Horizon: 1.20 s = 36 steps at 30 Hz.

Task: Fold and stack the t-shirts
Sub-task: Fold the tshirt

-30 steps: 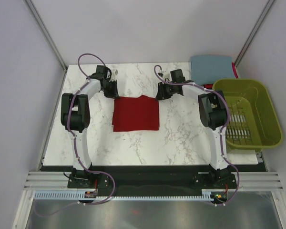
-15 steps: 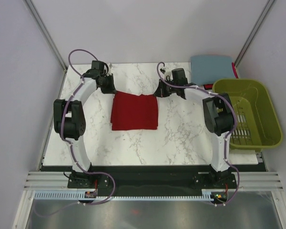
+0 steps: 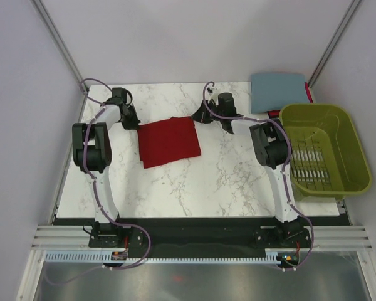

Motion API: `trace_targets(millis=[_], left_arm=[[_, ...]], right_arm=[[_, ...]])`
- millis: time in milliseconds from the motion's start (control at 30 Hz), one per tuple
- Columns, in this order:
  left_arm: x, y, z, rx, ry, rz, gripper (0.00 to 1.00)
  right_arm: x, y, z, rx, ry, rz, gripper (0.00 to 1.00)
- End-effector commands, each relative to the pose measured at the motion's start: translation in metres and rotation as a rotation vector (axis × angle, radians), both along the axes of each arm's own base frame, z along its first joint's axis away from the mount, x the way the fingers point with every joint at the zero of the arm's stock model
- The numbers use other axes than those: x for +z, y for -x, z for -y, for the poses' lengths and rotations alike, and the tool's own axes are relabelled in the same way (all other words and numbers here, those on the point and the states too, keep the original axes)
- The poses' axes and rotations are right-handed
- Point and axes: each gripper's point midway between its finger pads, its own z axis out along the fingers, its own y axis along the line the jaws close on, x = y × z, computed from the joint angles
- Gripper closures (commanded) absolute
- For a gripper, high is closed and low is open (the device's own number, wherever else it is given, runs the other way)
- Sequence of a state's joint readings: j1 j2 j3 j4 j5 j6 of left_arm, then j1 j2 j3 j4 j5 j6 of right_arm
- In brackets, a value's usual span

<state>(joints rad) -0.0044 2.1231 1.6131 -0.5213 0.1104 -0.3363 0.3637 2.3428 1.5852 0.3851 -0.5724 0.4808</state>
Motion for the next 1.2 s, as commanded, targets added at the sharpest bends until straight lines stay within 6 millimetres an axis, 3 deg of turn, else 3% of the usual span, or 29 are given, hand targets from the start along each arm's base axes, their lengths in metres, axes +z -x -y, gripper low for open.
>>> trace_targets(millis=[0,33,67,167,267,400,433,600,767,900,1067,1167], left_arm=[[0.002,-0.023,0.006,0.006,0.043,0.042,0.98],[0.0,-0.023,0.006,0.003,0.047,0.035,0.96],[0.0,-0.022,0.005,0.009,0.038,0.036,0.93],[0.004,-0.02,-0.001,0.013,0.007,0.037,0.75],[0.017,-0.014,-0.02,0.078,-0.083,0.024,0.7],[0.043,-0.003,-0.032,0.131,-0.133,0.037,0.65],[0.047,-0.001,-0.032,0.133,-0.137,0.045,0.64],[0.058,0.009,-0.016,0.091,-0.096,0.06,0.63],[0.033,0.02,0.007,0.032,0.011,-0.006,0.63],[-0.005,0.039,0.004,0.04,-0.002,-0.113,0.63],[-0.028,0.052,-0.003,0.04,-0.034,-0.18,0.63],[-0.037,0.048,-0.004,0.033,-0.042,-0.19,0.63]], right_arm=[[0.015,-0.028,-0.012,0.002,-0.037,0.042,0.86],[0.014,-0.031,-0.011,-0.002,-0.029,0.039,0.78],[0.014,-0.032,-0.011,-0.004,-0.021,0.036,0.63],[0.02,-0.036,-0.001,-0.045,0.034,0.038,0.47],[0.021,-0.027,0.008,-0.061,0.076,0.014,0.36],[0.022,-0.004,0.016,-0.057,0.11,-0.036,0.32],[0.014,0.003,0.018,-0.055,0.124,-0.058,0.31],[-0.001,0.023,0.014,-0.029,0.169,-0.099,0.25],[-0.022,0.039,-0.004,0.024,0.209,-0.145,0.24],[-0.039,0.056,-0.014,0.048,0.263,-0.173,0.23],[-0.052,0.07,-0.021,0.078,0.303,-0.19,0.23],[-0.056,0.073,-0.023,0.082,0.32,-0.191,0.23]])
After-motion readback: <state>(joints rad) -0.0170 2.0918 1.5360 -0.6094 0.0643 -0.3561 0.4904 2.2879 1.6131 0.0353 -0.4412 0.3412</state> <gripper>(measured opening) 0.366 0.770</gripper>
